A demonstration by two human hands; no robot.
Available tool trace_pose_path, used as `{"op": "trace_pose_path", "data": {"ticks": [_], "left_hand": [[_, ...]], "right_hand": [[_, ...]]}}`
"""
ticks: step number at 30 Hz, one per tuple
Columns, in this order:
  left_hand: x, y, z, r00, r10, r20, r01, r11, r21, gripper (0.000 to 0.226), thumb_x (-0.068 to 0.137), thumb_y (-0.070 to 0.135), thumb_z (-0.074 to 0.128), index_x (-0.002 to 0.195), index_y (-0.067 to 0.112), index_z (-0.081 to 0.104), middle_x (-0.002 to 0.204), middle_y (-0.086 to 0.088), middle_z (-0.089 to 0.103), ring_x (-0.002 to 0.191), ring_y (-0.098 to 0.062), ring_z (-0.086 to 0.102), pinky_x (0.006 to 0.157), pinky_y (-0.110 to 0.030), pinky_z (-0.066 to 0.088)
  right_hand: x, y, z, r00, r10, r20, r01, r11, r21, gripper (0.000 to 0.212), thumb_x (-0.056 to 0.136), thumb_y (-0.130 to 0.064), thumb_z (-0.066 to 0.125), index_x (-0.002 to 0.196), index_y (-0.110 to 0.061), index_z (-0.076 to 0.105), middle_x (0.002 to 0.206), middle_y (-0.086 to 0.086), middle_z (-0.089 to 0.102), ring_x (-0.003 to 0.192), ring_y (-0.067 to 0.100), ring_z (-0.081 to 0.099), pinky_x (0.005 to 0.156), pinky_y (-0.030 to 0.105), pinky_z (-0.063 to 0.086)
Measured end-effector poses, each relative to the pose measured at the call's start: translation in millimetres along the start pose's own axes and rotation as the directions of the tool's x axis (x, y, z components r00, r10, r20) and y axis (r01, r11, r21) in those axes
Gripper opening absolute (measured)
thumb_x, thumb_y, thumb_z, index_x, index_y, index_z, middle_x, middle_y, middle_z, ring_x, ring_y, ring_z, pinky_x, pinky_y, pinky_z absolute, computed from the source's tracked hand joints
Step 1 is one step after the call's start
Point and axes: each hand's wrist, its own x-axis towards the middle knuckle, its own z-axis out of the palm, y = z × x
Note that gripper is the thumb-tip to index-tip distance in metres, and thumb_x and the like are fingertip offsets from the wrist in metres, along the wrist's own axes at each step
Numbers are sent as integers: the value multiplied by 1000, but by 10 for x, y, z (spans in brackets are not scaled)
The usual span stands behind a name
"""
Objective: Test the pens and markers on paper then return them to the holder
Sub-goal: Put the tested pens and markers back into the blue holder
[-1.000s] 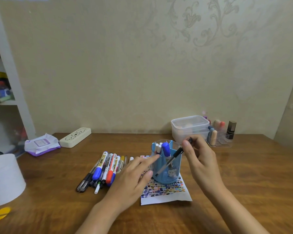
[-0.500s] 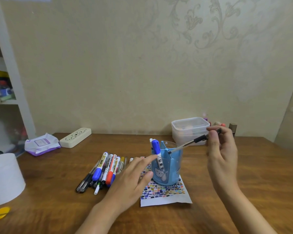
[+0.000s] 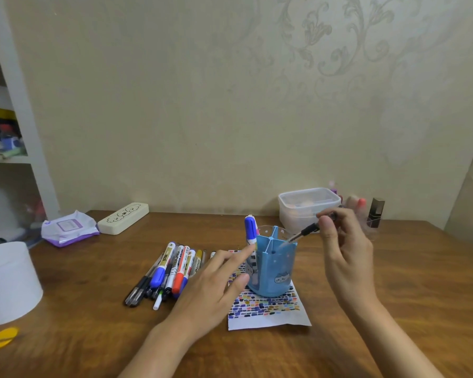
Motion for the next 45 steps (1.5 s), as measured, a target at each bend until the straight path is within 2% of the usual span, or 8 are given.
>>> {"op": "trace_pose_path", "data": {"ticks": [6, 9, 11, 14, 23, 30, 37, 45], "left_hand": [[7, -6, -15, 999, -42, 21, 42, 999, 24, 54, 103, 53, 31, 146, 65, 1, 127, 29, 34, 116, 6, 41, 91, -25, 47], [14, -27, -15, 996, -78, 36, 75, 995, 61, 56, 103, 52, 31, 146, 64, -4, 130, 29, 33, 118, 5, 40, 94, -24, 45], [15, -92, -25, 993, -117, 23, 114, 987, 114, 57, 105, 44, 35, 151, 57, 5, 129, 27, 37, 118, 4, 40, 97, -24, 43], [11, -242, -66, 983, -181, -27, 183, 956, 228, 50, 102, 22, 41, 148, 41, 37, 129, 20, 48, 124, -3, 38, 107, -27, 36], [-14, -334, -59, 970, -241, -20, 233, 909, 346, 52, 97, 7, 45, 136, 40, 54, 127, 19, 48, 125, -5, 36, 109, -24, 33], [6, -288, -84, 975, -223, -4, 212, 921, 327, 56, 93, 0, 54, 131, 41, 59, 124, 21, 50, 121, -3, 39, 103, -21, 37], [-26, -277, -79, 980, -200, 19, 184, 930, 319, 35, 97, 13, 57, 116, 41, 67, 128, 22, 46, 123, -2, 39, 100, -21, 37], [-15, -223, -54, 994, -105, 12, 98, 958, 268, 27, 96, 16, 60, 112, 38, 62, 129, 25, 47, 121, -2, 43, 100, -21, 38]], "right_hand": [[-76, 39, 96, 993, -25, 114, 37, 994, -105, 13, 94, -35, 62, 105, -27, 59, 80, -16, 65, 63, 15, 59, 57, 29, 46], [-98, 50, 124, 988, -40, 150, 64, 986, -154, 16, 93, -27, 67, 103, -30, 54, 76, -15, 63, 65, 11, 57, 55, 17, 40], [-107, 45, 134, 984, -48, 172, 81, 978, -190, 15, 93, -24, 68, 102, -29, 57, 74, -16, 62, 66, 5, 57, 55, 12, 38], [-113, 47, 131, 981, -41, 190, 82, 973, -215, 13, 94, -20, 69, 104, -27, 65, 79, -18, 64, 67, -4, 56, 57, 8, 37], [-146, 18, 121, 975, -34, 221, 84, 972, -221, 26, 97, -25, 59, 122, -29, 67, 89, -19, 65, 70, 0, 58, 58, 14, 39], [-169, 53, 133, 969, 23, 247, 29, 979, -202, 38, 97, -26, 60, 133, -37, 52, 78, -12, 61, 68, 12, 58, 55, 31, 50], [-229, -35, 124, 968, -14, 249, 37, 995, -91, 25, 99, -17, 57, 118, -31, 50, 70, -7, 56, 58, 13, 52, 49, 19, 36], [-397, -103, 240, 899, -42, 436, 77, 995, -64, 22, 98, -17, 57, 103, -37, 48, 64, -9, 52, 52, 12, 45, 50, 23, 31]]}}
